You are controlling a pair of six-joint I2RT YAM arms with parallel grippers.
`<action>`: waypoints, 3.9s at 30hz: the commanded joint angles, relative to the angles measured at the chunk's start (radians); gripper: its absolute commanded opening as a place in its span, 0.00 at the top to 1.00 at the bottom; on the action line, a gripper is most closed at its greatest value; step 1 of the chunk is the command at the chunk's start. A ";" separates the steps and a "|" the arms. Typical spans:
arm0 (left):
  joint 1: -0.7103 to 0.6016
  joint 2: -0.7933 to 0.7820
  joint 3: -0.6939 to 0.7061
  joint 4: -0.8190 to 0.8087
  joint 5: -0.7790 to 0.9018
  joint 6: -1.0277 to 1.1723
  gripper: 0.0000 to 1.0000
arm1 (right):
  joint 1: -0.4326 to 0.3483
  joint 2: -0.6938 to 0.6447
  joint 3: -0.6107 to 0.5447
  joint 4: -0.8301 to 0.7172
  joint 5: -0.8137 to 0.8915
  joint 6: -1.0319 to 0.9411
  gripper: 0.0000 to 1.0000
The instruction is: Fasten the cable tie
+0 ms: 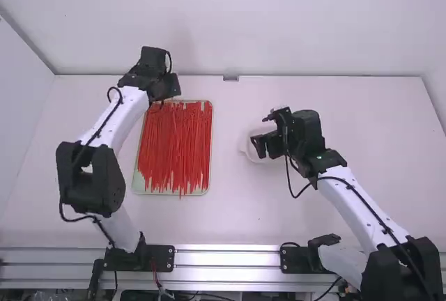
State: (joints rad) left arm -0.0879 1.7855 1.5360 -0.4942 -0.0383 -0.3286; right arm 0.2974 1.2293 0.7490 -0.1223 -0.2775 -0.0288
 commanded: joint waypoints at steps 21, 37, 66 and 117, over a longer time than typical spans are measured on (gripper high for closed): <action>0.009 -0.579 -0.206 -0.008 0.092 0.088 0.99 | -0.026 0.005 0.037 0.129 -0.232 0.005 0.01; 0.000 -0.863 -0.625 0.367 0.505 0.047 0.98 | -0.082 0.005 0.037 0.340 -0.879 0.005 0.01; -0.268 -0.768 -0.799 1.085 0.765 -0.120 0.98 | 0.042 0.006 0.037 0.858 -0.880 0.266 0.01; -0.252 -0.608 -0.753 1.323 1.021 -0.077 0.19 | -0.070 0.006 0.037 0.960 -0.991 0.377 1.00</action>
State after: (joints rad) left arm -0.3542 1.1759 0.7429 0.8524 0.9421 -0.4896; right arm 0.2352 1.2369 0.7525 0.8307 -1.2354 0.3302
